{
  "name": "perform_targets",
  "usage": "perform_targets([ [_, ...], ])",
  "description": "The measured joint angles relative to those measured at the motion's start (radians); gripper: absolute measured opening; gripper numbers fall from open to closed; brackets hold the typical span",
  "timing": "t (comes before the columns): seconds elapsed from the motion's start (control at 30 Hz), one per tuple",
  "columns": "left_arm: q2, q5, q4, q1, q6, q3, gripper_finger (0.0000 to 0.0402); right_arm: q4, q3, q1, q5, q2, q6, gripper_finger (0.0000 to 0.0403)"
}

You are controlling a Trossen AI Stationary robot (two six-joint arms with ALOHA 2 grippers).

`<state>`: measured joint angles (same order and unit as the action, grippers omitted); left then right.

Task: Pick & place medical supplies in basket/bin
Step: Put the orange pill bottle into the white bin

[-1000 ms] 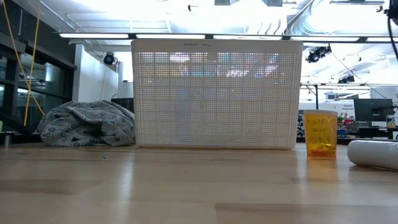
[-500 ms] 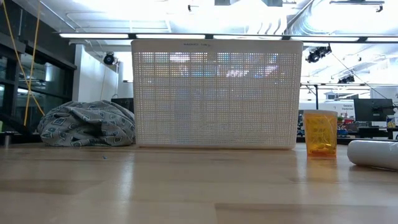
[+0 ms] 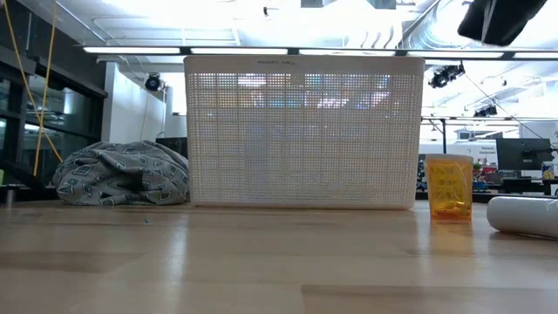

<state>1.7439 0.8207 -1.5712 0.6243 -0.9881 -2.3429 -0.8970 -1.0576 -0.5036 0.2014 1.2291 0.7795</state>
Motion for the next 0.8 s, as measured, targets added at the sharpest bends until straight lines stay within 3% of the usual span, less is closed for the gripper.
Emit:
perform_targets([
  [0.37, 0.000, -0.033, 0.000, 0.000, 0.014, 0.000, 0.0211, -0.004, 0.000, 0.065, -0.062, 0.110, -0.029, 0.0028],
  [0.8, 0.000, -0.049, 0.000, 0.000, 0.022, -0.001, 0.0211, -0.005, 0.000, 0.098, -0.058, 0.118, -0.042, 0.0181],
])
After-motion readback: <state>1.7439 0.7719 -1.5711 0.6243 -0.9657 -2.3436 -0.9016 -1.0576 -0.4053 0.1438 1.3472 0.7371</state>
